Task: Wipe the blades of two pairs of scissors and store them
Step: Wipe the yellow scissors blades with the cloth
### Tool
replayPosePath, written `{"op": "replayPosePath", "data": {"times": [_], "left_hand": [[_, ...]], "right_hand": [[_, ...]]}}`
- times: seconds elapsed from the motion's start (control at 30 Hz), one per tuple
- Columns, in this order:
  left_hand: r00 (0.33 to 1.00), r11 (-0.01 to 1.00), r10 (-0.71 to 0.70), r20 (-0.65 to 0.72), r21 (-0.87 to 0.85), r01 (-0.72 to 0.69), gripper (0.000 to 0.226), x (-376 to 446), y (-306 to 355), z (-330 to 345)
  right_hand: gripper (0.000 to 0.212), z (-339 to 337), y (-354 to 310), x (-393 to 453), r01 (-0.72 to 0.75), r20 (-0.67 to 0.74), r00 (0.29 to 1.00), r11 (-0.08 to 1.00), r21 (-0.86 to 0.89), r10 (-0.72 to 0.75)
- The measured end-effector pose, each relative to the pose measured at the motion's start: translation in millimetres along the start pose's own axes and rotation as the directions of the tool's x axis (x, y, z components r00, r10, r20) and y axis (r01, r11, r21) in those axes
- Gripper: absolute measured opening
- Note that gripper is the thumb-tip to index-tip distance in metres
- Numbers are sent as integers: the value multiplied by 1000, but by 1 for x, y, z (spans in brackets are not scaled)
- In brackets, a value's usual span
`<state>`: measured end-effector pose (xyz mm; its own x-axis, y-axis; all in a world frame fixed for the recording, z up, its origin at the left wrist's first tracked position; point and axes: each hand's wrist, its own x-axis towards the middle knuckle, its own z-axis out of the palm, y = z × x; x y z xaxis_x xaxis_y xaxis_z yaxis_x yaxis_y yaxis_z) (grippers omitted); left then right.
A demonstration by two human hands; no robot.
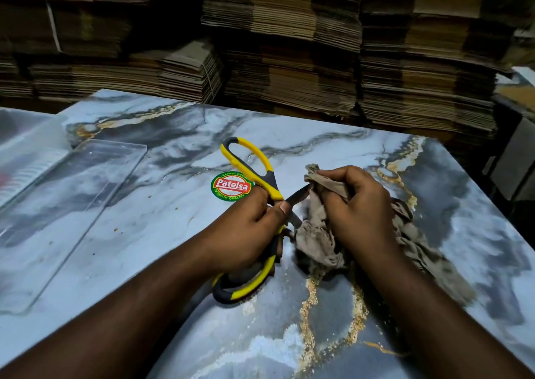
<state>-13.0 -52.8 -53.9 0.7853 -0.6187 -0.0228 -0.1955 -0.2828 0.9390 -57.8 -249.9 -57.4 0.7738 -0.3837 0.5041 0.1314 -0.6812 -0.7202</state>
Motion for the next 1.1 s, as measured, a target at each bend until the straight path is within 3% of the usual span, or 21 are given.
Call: {"op": "replayPosePath", "data": {"times": [0.07, 0.2, 0.37, 0.47, 0.53, 0.67, 0.73, 0.87, 0.97, 1.03, 1.1], "left_hand": [[1000, 1000, 10, -3, 16, -10, 22, 1, -1, 1], [999, 998, 42, 7, 42, -42, 21, 1, -3, 0], [999, 998, 33, 16, 47, -34, 27, -3, -2, 2], [1000, 1000, 5, 25, 21, -5, 25, -4, 1, 6], [1000, 1000, -8, 30, -20, 9, 24, -3, 2, 5], [999, 998, -15, 34, -59, 17, 20, -3, 3, 5], [1000, 998, -12, 25, -57, 13, 19, -3, 2, 4], [999, 998, -32, 24, -46, 33, 28, -2, 0, -1], [998, 989, -66, 3, -136, 66, 28, -2, 3, 0], [997, 982, -83, -3, -168, 82, 27, -3, 4, 0], [996, 977, -90, 3, -195, 89, 26, -1, 2, -1]], "right_hand": [[25, -2, -3, -4, 41, -3, 999, 999, -1, -41], [19, 2, -11, -26, 324, 120, 942, 944, -71, -314], [22, -9, 18, 10, -13, -31, 999, 992, -124, 9], [15, -24, 17, 10, -86, -167, 983, 996, -16, 82], [17, -30, 4, 2, -40, -168, 985, 998, 50, 48], [28, -14, -14, -20, 238, 101, 966, 971, 21, -239], [24, -4, -12, -21, 253, 177, 949, 966, 63, -260], [21, -3, 9, -3, 98, 103, 990, 995, 19, -99], [23, -11, 18, 4, -1, -45, 999, 1000, -28, 0], [20, -17, 11, -5, 6, -106, 994, 999, 42, -1], [18, -17, -3, -17, 97, -80, 993, 994, 58, -92]]}}
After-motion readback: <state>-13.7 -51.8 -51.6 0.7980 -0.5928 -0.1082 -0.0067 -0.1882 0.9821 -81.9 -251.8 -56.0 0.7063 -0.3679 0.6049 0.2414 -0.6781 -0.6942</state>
